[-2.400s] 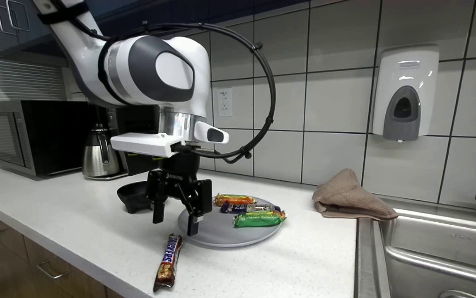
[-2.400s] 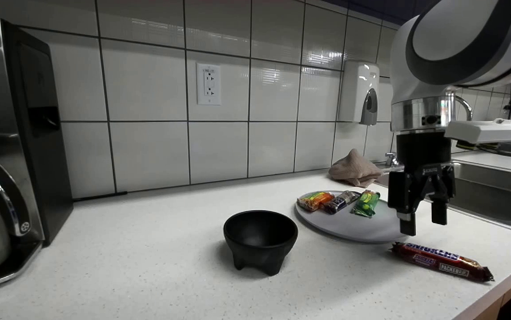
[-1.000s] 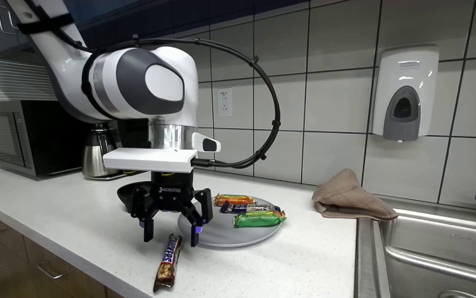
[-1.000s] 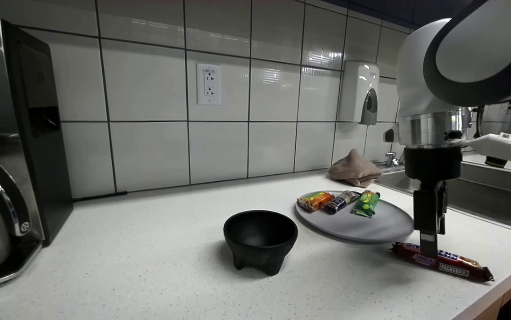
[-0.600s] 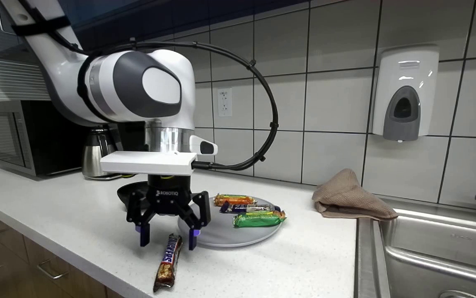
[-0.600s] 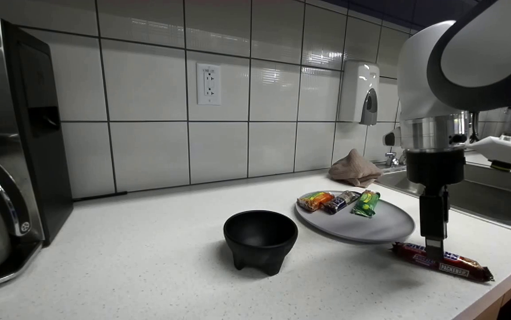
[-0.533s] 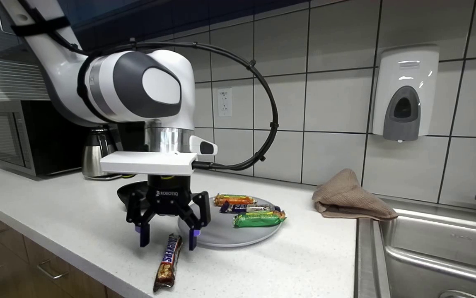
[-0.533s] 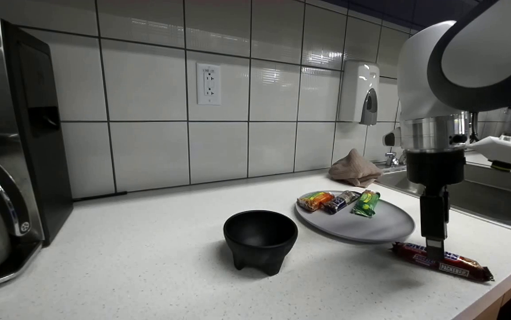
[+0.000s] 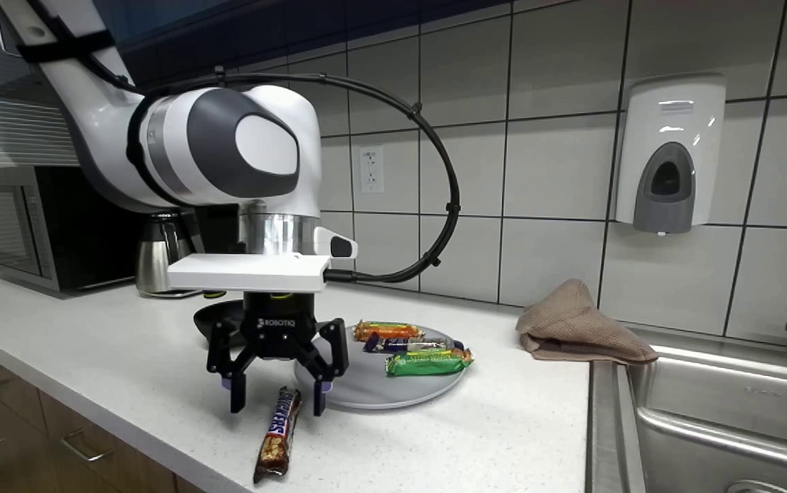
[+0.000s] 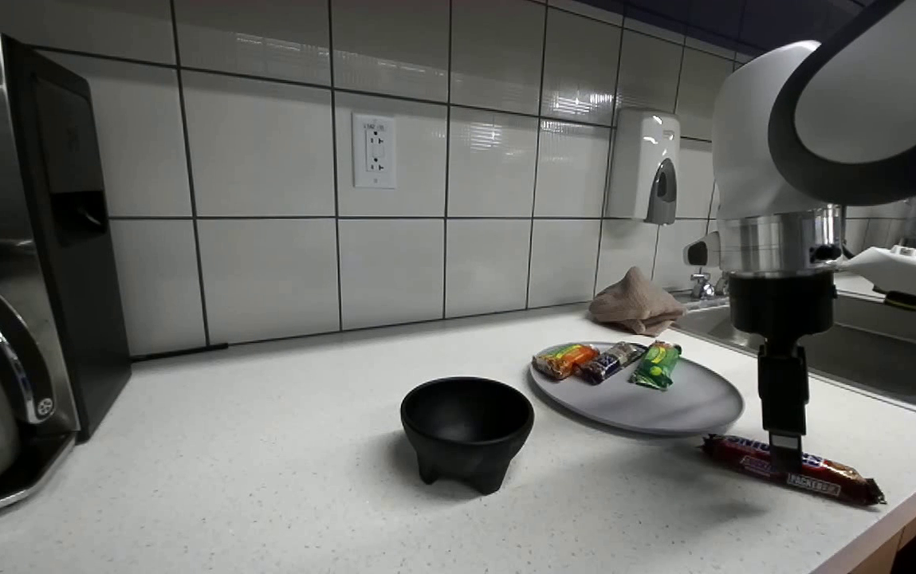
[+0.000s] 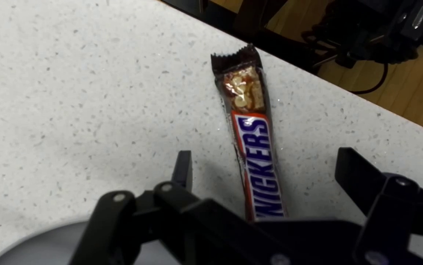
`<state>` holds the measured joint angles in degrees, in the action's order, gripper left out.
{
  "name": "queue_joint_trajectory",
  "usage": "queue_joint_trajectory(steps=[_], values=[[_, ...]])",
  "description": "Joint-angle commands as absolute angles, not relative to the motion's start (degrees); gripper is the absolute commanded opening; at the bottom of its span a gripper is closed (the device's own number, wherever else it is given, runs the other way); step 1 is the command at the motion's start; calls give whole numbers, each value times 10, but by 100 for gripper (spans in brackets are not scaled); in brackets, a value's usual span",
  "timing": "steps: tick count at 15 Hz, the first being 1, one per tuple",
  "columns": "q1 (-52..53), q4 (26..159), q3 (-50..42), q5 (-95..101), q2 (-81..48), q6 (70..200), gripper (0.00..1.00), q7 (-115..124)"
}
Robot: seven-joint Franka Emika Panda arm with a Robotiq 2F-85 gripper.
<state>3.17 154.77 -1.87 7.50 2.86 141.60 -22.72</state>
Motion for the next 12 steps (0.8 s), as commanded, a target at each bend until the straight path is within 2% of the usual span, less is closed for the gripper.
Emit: queue_joint_trajectory(steps=[1, 12], values=[[24, 1557, -12, 84, 33, 1428, 100, -241], [24, 1567, -11, 85, 28, 1441, 100, -242]])
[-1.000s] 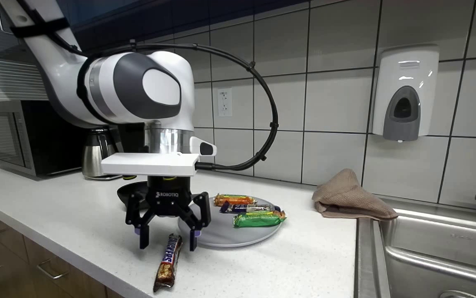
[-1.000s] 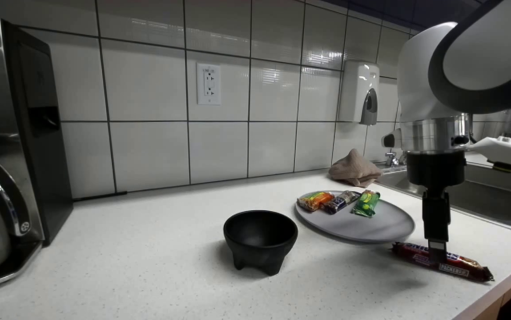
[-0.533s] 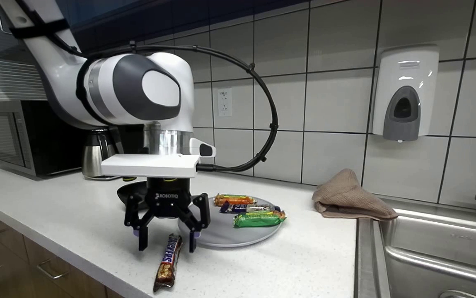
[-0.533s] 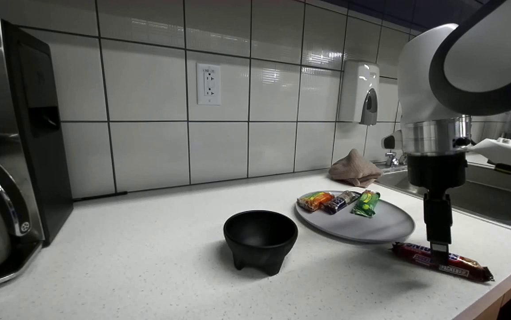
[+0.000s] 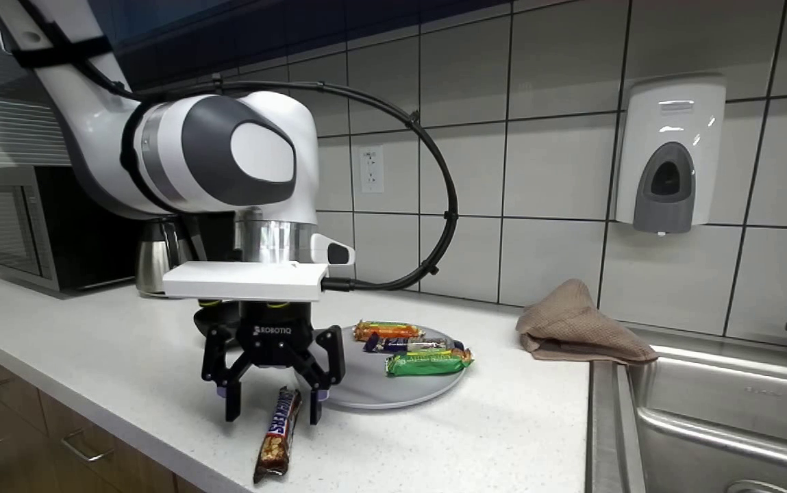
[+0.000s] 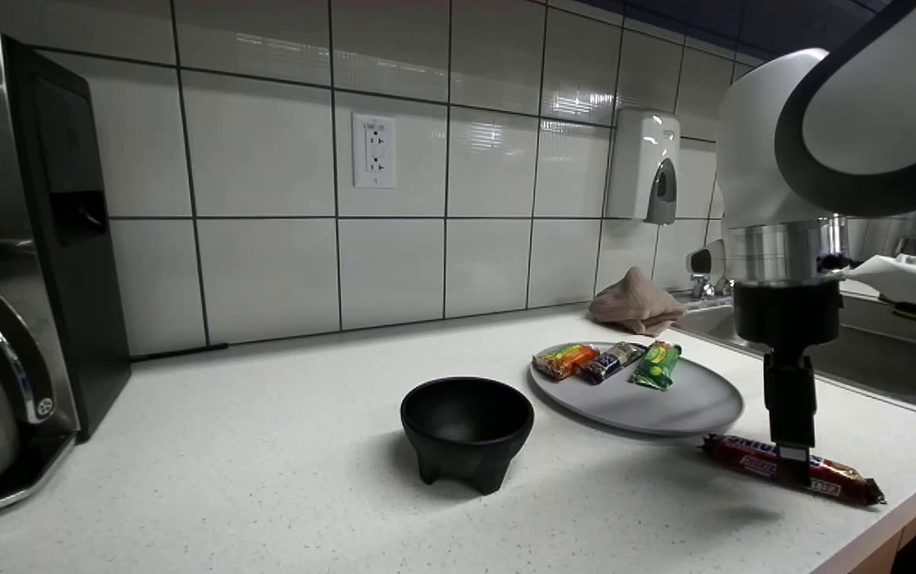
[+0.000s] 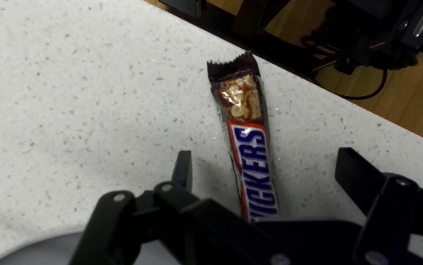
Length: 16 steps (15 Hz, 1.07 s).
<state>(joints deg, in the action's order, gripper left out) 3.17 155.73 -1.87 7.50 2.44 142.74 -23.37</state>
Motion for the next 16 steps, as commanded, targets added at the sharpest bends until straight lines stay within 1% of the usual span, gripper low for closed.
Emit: queue_joint_trajectory(steps=[1, 4, 5, 6, 7, 8, 10, 15, 16], values=[[23, 1567, -11, 85, 27, 1442, 100, -242], [23, 1567, -11, 84, 23, 1446, 100, -242], [24, 1566, -11, 78, 22, 1445, 75, -243], [24, 1566, -10, 80, 22, 1447, 72, -242], [24, 1565, -10, 80, 21, 1448, 66, -242], [24, 1565, -10, 81, 21, 1449, 56, -241], [23, 1565, -10, 82, 20, 1450, 40, -240], [24, 1565, -9, 83, 23, 1451, 3, -238], [24, 1566, -9, 84, 25, 1451, 0, -237]])
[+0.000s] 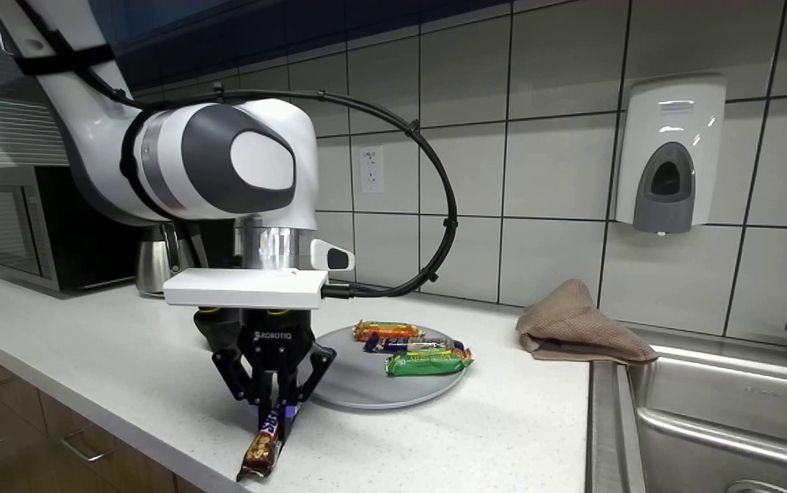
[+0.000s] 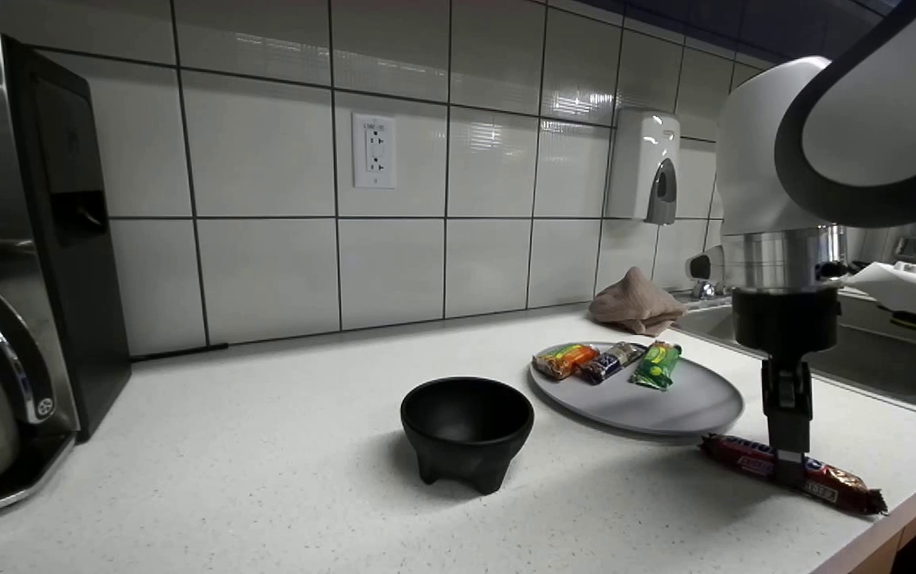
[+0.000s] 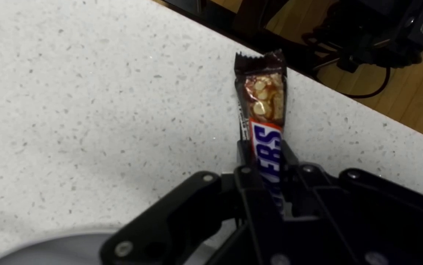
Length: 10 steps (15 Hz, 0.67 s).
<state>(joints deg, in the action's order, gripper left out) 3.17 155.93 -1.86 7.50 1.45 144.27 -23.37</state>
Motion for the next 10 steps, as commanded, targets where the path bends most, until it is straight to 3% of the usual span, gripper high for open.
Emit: queue_joint_trajectory(steps=[1, 10], values=[[25, 1567, -8, 86, 27, 1451, 4, -234], [30, 1575, 5, 89, 54, 1451, 4, -228]])
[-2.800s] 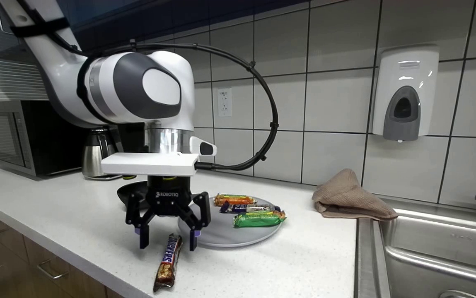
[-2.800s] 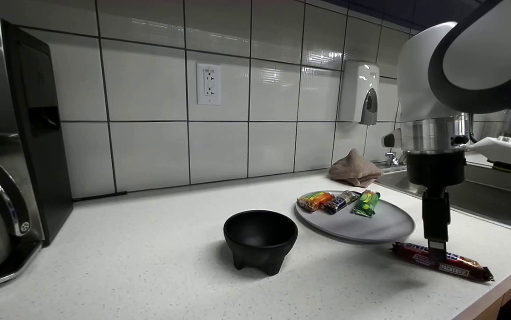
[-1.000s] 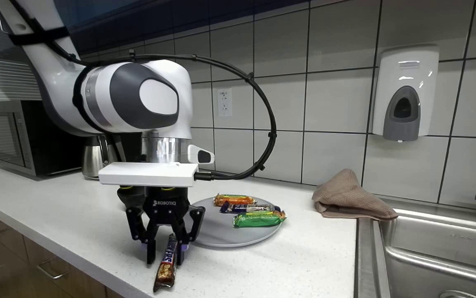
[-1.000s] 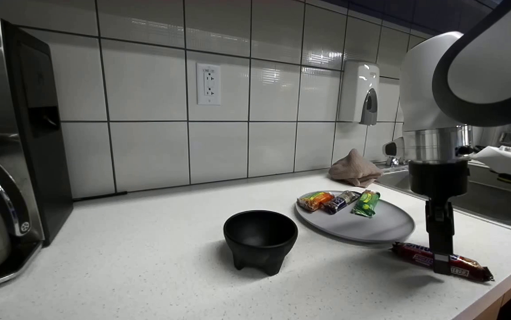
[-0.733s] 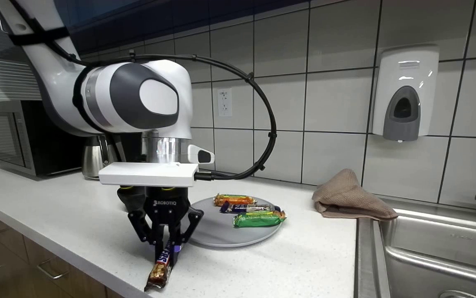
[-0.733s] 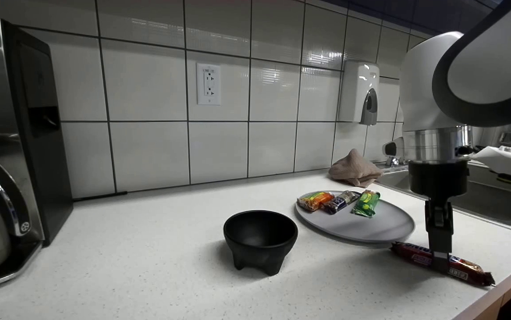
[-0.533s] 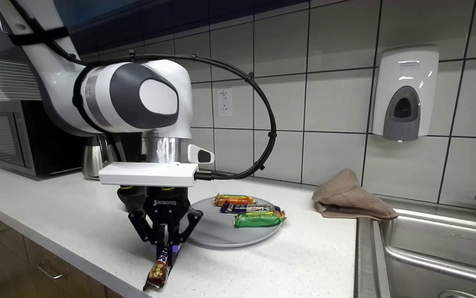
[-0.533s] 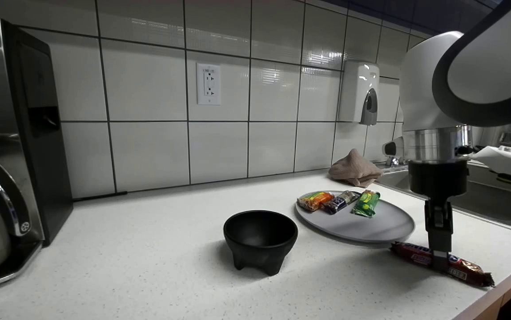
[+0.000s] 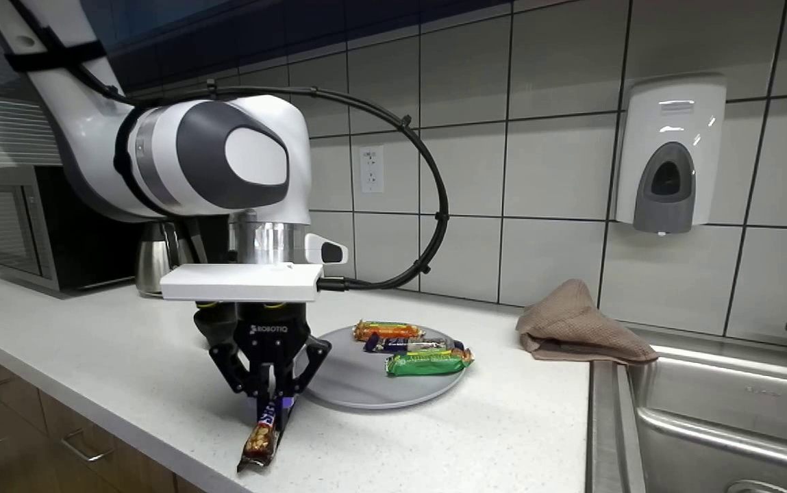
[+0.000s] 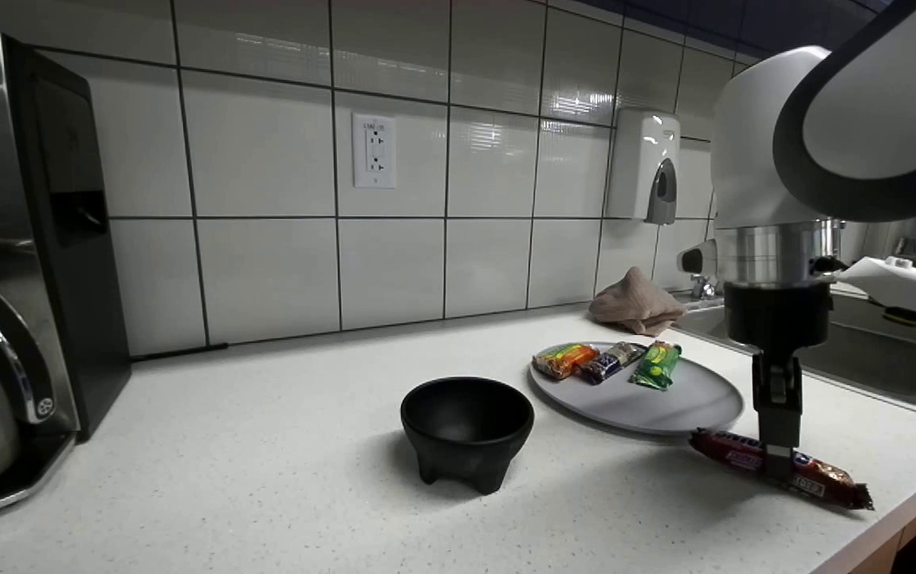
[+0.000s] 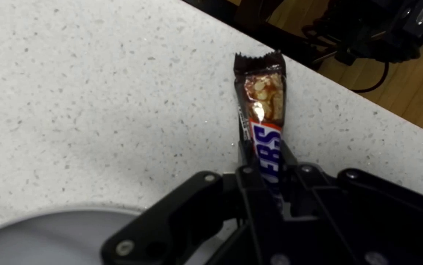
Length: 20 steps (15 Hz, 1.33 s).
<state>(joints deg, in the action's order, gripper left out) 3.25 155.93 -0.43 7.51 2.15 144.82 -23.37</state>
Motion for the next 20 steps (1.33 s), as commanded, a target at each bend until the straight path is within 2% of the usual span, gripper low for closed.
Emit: queue_joint_trajectory(steps=[1, 9, 20], values=[[30, 1573, 5, 89, 59, 1448, 4, -228], [30, 1547, 1, 89, 83, 1427, 4, -244], [26, 1458, -12, 94, 30, 1413, 4, -345]])
